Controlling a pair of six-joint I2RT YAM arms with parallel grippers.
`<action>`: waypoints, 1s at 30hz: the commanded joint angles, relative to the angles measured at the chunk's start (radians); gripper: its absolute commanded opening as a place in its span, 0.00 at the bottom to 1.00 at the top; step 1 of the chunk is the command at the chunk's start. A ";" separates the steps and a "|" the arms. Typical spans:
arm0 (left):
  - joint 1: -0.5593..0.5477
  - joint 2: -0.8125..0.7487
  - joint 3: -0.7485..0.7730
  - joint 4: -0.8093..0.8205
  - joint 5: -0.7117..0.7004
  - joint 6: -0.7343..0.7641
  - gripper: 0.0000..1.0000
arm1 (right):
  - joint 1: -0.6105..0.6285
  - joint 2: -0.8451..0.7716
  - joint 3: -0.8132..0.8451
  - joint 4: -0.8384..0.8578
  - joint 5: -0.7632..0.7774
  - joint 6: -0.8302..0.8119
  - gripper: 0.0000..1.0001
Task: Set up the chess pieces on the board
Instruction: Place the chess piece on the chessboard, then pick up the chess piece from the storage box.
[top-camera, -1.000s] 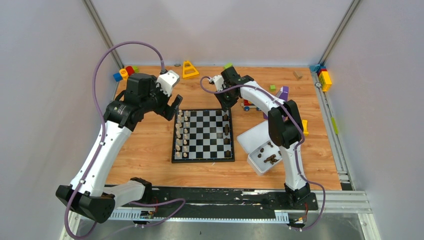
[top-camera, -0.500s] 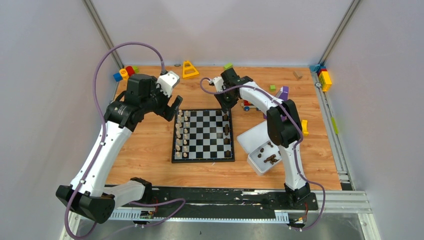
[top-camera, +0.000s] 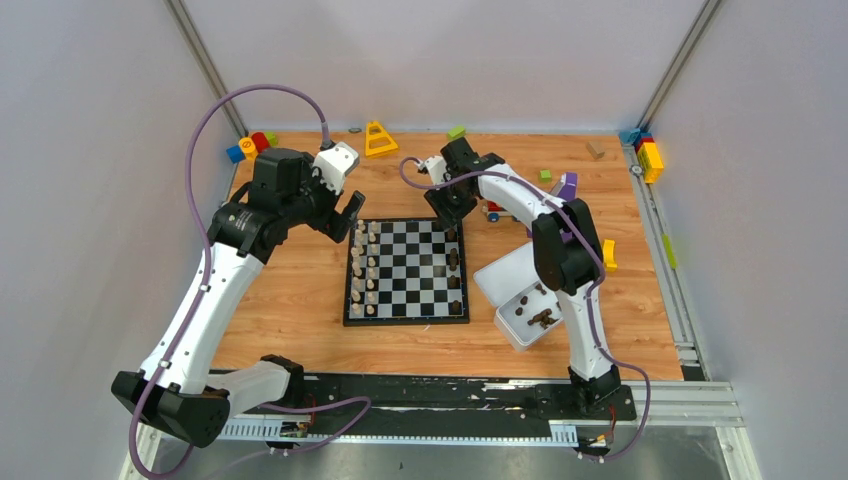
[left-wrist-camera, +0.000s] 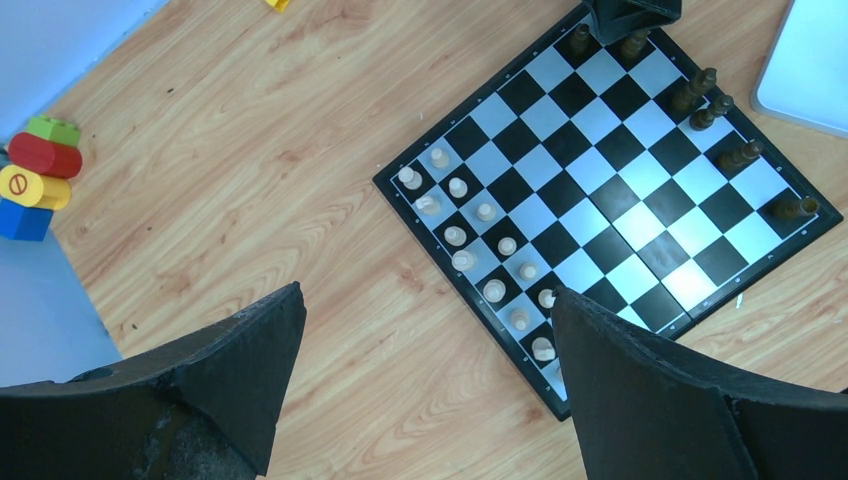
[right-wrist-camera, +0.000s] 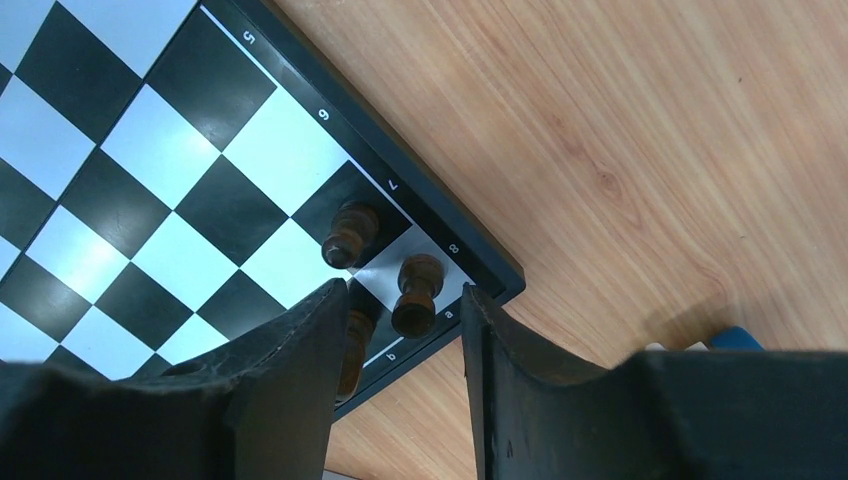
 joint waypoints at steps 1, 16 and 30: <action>0.011 -0.022 0.003 0.041 0.008 -0.009 1.00 | 0.003 -0.024 0.036 0.002 -0.011 0.013 0.47; 0.011 -0.005 0.020 0.039 0.032 0.000 1.00 | -0.080 -0.386 -0.158 0.001 -0.095 0.038 0.51; 0.011 0.009 -0.031 0.056 0.171 0.039 1.00 | -0.280 -0.985 -0.897 0.024 -0.128 -0.103 0.51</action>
